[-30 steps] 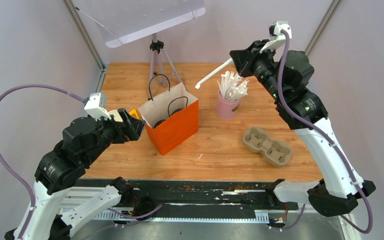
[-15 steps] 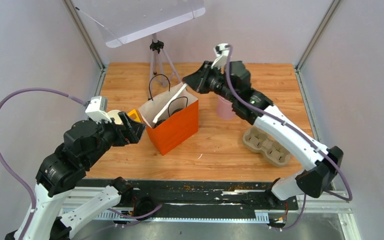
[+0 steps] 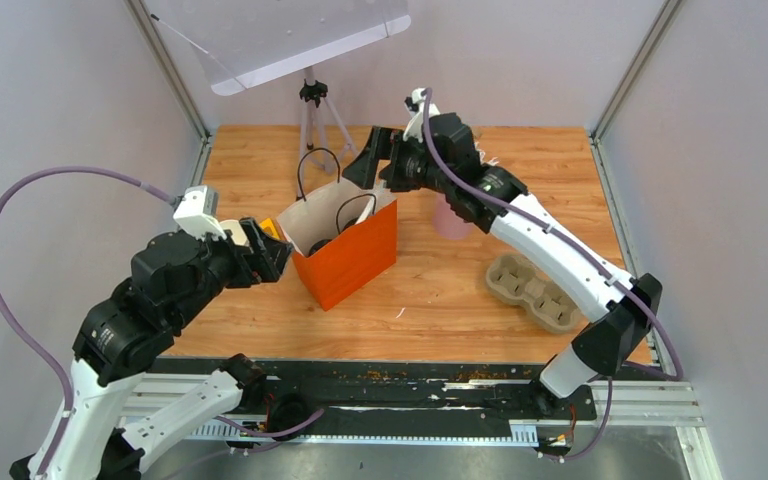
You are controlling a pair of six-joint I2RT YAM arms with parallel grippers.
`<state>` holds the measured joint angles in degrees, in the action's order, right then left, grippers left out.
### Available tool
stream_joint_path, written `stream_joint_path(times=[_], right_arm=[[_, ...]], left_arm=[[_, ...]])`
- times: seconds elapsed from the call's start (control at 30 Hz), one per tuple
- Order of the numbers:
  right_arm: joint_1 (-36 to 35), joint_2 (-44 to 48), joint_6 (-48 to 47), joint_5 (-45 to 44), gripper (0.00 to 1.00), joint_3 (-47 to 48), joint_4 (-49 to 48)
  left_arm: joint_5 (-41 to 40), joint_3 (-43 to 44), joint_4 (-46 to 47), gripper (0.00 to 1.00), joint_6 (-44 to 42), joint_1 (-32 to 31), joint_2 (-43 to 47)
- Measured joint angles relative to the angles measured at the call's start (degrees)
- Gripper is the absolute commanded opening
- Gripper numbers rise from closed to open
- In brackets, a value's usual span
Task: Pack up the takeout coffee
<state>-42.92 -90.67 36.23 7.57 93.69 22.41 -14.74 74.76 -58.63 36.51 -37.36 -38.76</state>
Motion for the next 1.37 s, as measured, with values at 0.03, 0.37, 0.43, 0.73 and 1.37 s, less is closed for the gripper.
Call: stream_joint_path(times=[0.03, 0.37, 0.43, 0.73, 1.37], right_arm=[[0.57, 0.02, -1.44, -0.13, 1.00, 1.86, 2.01], [4.70, 5.97, -17.14, -4.22, 1.00, 9.25, 19.34], [4.59, 8.07, -18.78, -4.55, 1.00, 9.42, 21.14], [4.44, 17.79, -15.13, -4.76, 1.00, 5.09, 23.76], [4.42, 28.26, -13.38, -12.09, 1.00, -4.72, 27.98]], left_arm=[[-0.28, 0.52, -0.11, 1.00, -0.22, 0.00, -0.17], [-1.64, 8.87, -0.70, 1.00, -3.17, 0.00, -3.91], [-1.88, 10.54, -0.81, 1.00, -3.67, 0.00, -4.87], [-1.64, 13.31, -0.66, 1.00, -7.43, 0.00, -7.87], [-0.63, 2.56, 4.42, 1.00, -7.06, 0.00, -2.49]])
